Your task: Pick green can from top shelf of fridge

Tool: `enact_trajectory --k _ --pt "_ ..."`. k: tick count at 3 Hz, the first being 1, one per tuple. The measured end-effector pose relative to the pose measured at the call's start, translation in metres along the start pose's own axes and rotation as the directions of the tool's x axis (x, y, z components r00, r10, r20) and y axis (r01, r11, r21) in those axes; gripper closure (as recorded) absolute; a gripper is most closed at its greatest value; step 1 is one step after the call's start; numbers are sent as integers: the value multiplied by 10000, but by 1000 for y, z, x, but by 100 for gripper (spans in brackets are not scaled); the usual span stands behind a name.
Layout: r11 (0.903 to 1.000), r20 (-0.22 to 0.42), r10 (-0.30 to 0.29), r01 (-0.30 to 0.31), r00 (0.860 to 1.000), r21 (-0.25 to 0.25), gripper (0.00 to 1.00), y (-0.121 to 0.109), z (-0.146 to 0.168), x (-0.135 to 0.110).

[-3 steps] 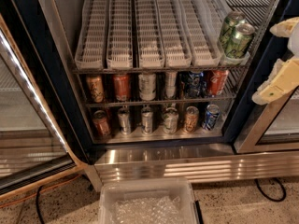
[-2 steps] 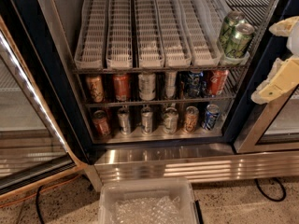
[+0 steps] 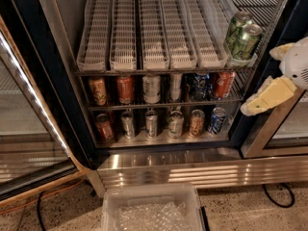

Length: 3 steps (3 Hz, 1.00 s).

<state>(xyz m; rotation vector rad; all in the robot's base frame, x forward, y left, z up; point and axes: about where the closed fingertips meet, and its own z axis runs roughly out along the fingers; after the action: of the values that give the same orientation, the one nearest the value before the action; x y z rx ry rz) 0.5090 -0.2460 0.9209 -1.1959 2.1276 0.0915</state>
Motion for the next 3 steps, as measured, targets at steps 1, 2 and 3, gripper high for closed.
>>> enact_trajectory --k 1,2,3 --pt "9893 1024 1348 -1397 9856 426 0 -10 23 5" --pt "9667 2227 2255 -2462 9485 700 0 -20 37 8" --pt "9434 3268 2484 -3042 9119 1319 0 -33 38 10"
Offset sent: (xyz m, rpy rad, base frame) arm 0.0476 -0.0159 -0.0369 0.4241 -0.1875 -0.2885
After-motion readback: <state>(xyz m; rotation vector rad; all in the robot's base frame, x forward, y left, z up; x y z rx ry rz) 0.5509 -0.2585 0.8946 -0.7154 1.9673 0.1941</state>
